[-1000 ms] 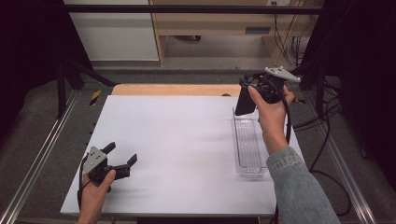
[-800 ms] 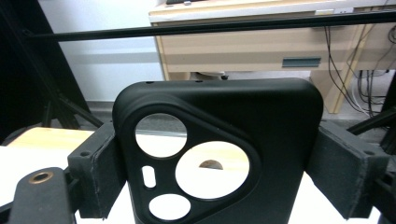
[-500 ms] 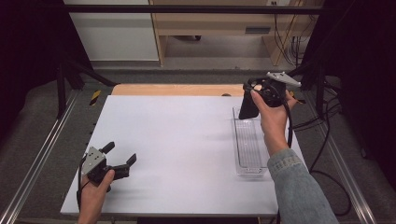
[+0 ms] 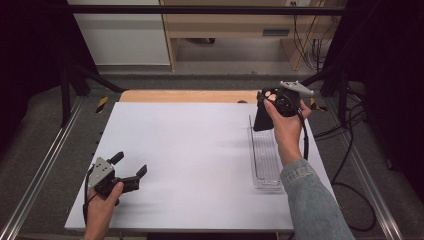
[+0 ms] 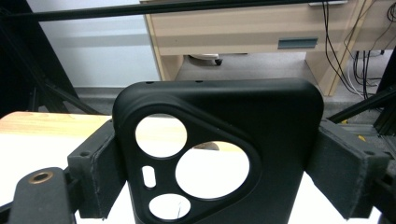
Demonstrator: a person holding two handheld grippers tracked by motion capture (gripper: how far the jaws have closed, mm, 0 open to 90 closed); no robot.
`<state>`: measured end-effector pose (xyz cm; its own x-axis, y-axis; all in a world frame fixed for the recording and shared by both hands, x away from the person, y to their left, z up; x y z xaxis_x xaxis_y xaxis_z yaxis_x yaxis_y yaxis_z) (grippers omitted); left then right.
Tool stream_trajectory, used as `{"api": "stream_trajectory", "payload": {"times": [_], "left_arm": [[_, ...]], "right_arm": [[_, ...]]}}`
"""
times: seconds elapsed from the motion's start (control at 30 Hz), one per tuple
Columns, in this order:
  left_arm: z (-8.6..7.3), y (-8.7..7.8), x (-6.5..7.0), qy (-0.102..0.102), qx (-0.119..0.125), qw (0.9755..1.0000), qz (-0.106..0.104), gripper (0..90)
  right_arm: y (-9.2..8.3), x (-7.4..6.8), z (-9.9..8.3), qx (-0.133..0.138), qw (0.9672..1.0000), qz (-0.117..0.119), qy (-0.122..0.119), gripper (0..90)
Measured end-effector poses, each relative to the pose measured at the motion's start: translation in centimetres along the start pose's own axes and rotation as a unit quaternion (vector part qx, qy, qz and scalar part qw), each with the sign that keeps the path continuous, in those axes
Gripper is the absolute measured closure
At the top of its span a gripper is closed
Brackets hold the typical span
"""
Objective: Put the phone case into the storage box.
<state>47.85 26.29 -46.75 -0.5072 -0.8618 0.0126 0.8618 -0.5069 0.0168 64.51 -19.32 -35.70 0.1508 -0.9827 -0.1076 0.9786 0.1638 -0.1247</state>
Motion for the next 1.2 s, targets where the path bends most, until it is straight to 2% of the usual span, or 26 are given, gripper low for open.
{"api": "stream_trajectory", "payload": {"times": [0.3,0.5,0.77,0.9,1.07,1.2], "left_arm": [[0.0,0.1,0.1,0.003,-0.002,1.0,-0.002,2.2],[0.0,0.0,0.1,0.003,-0.001,1.0,-0.001,2.2],[0.0,0.0,0.0,0.001,0.001,1.0,0.0,2.2],[0.0,0.0,0.0,0.004,-0.001,1.0,-0.002,2.2],[0.1,0.0,-0.2,-0.009,0.004,1.0,0.002,2.1],[0.1,-0.1,-0.2,-0.005,0.002,1.0,0.002,2.1]], "right_arm": [[1.2,0.4,-1.0,-0.006,0.9998,-0.017,0.001,14.6],[2.3,0.5,-2.0,-0.009,0.9993,-0.034,-0.012,14.5],[3.4,0.5,-3.0,-0.007,0.9987,-0.049,-0.014,14.3],[3.8,0.6,-3.5,-0.011,0.9984,-0.053,-0.016,14.3],[4.4,0.6,-4.1,-0.018,0.998,-0.056,-0.021,14.3],[4.7,0.7,-4.8,-0.022,0.9977,-0.06,-0.024,14.2]]}}
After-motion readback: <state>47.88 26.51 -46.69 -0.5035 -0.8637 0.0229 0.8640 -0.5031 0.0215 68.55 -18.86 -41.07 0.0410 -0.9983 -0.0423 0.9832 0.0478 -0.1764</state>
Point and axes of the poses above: each handheld gripper's, and its own axes: y roughly forward along the jaws, z roughly out of its top, x roughly to its right, the point moved 6 cm from there along y, roughly forward along the jaws, and after that the axes turned 13 degrees about x, right-handed, at the moved point
